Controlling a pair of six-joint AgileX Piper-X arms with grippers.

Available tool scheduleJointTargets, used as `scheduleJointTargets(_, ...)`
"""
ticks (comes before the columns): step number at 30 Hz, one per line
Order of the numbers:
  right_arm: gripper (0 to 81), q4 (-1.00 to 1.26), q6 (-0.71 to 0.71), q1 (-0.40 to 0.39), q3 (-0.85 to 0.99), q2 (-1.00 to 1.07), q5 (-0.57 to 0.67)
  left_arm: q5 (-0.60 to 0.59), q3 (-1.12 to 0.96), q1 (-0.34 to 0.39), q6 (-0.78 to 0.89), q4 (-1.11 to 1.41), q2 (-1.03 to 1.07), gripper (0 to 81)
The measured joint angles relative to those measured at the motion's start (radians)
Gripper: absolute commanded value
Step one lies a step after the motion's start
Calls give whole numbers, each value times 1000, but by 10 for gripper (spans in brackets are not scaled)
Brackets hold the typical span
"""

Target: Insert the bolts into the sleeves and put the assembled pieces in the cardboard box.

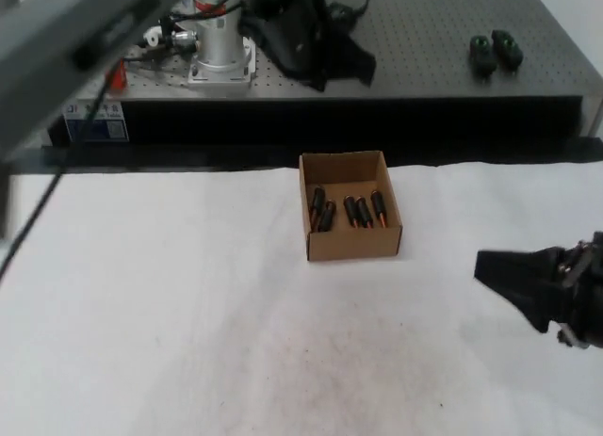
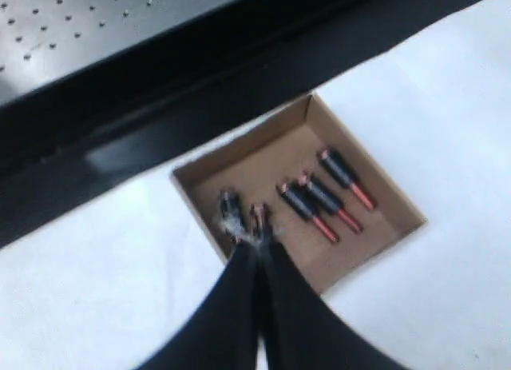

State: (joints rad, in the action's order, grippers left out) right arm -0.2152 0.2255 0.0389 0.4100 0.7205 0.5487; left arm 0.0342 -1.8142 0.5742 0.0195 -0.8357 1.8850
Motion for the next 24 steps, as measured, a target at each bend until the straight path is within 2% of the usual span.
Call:
scheduleJointTargets(5,80,-1,-18,14,-11,-63,0,28,428,0,0,155,-282,6)
scheduleJointTargets(8,6,-74,-39,14,-12,-112,24,54,714,0,8,221,-510,6)
scheduleJointTargets(11,13,-128,-56,6,-12,-196,52,57,1001,0,56,288,-818,6)
scheduleJointTargets(13,13,-157,-62,-1,-12,-251,56,57,1099,0,76,307,-943,6)
scheduleJointTargets(21,13,-334,-99,-6,-12,-515,-4,57,1276,0,122,309,-1270,6)
scheduleJointTargets(24,13,-366,-102,-6,-12,-553,-11,57,1337,0,147,279,-1420,6)
